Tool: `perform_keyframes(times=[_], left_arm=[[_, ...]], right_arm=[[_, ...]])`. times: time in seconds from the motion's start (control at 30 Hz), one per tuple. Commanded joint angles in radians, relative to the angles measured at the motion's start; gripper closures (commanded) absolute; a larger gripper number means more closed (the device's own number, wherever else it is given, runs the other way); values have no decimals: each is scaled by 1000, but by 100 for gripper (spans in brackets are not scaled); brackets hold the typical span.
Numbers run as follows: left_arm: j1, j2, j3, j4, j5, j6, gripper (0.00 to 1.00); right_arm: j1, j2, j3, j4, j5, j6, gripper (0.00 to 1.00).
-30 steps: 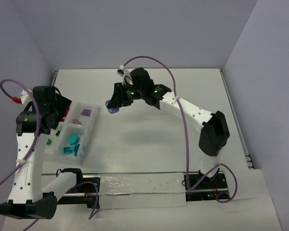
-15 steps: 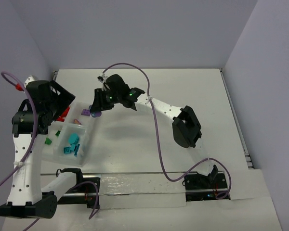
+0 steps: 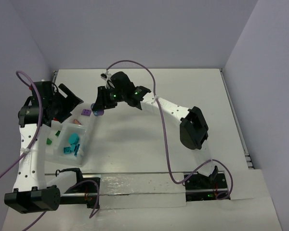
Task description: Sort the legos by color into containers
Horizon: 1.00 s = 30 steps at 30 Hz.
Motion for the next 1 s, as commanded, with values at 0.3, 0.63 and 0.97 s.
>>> perform_keyframes(times=[0.3,0.63,0.97], left_arm=[[34,-125,92,14,-155,-137,12],[36,-131,98,-17,-177,-109,12],[36,-128,81,-9,-166,-100,12]], right_arm=[[55,315,369,203,206,-1,95],[81,493,525,267,269,6,86],[90,511,528,252,251,-14,15]])
